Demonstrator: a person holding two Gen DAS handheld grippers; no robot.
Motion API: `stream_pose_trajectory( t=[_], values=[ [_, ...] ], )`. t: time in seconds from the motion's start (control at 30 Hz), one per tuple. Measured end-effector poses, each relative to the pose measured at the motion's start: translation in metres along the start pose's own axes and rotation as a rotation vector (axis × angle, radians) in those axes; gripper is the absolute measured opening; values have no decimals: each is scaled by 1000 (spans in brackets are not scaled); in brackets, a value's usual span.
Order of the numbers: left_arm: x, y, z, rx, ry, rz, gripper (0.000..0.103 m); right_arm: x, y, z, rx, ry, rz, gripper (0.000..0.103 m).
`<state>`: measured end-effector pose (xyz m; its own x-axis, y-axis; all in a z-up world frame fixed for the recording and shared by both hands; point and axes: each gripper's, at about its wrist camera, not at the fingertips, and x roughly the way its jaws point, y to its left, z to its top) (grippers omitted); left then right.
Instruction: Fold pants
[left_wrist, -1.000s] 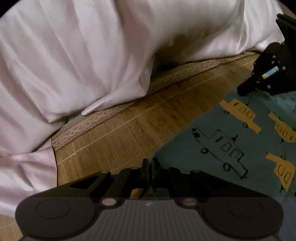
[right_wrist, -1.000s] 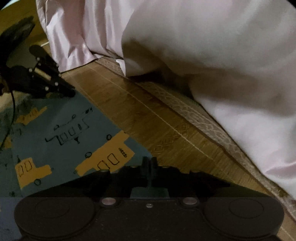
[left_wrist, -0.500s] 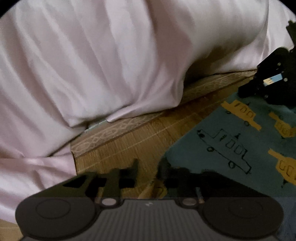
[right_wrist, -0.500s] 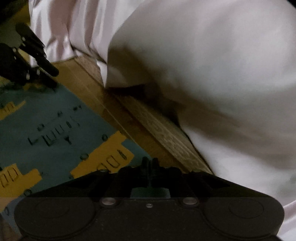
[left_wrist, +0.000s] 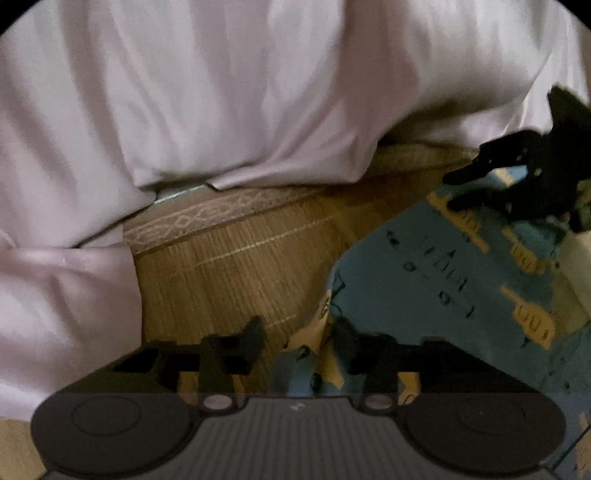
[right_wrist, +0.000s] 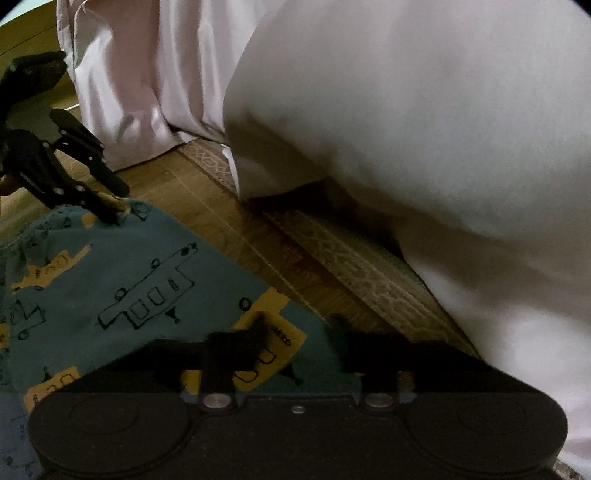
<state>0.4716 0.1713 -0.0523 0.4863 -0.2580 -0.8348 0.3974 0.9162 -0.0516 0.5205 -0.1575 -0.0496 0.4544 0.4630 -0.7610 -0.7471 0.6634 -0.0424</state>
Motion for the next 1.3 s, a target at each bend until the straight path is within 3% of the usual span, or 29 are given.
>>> stream_pose_trajectory(
  t=[0.1, 0.13, 0.17, 0.27, 0.5, 0.83, 1.0, 1.17, 1.3],
  values=[
    [0, -2, 1, -7, 10, -39, 14, -1, 2, -1, 11, 24, 33, 13],
    [1, -1, 1, -22, 18, -52, 11, -2, 1, -1, 30, 31, 40, 11],
    [1, -2, 1, -31, 22, -38, 9, -2, 0, 0, 49, 36, 38, 6],
    [1, -6, 4, -27, 21, 26, 3, -3, 5, 1, 67, 24, -18, 3],
    [-17, -31, 5, 0, -35, 146, 1, -33, 44, -11, 12, -116, -193, 3],
    [-90, -71, -15, 84, -180, 187, 1, -128, 110, -38, -140, -307, -305, 3],
    [-125, -96, -41, 135, -230, 184, 1, -172, 154, -60, -184, -333, -320, 3],
    [-151, -129, -91, 191, -282, 197, 1, -195, 203, -102, -157, -286, -309, 3],
    [-156, -154, -134, 214, -258, 183, 1, -197, 236, -128, -113, -255, -311, 3]
  ],
)
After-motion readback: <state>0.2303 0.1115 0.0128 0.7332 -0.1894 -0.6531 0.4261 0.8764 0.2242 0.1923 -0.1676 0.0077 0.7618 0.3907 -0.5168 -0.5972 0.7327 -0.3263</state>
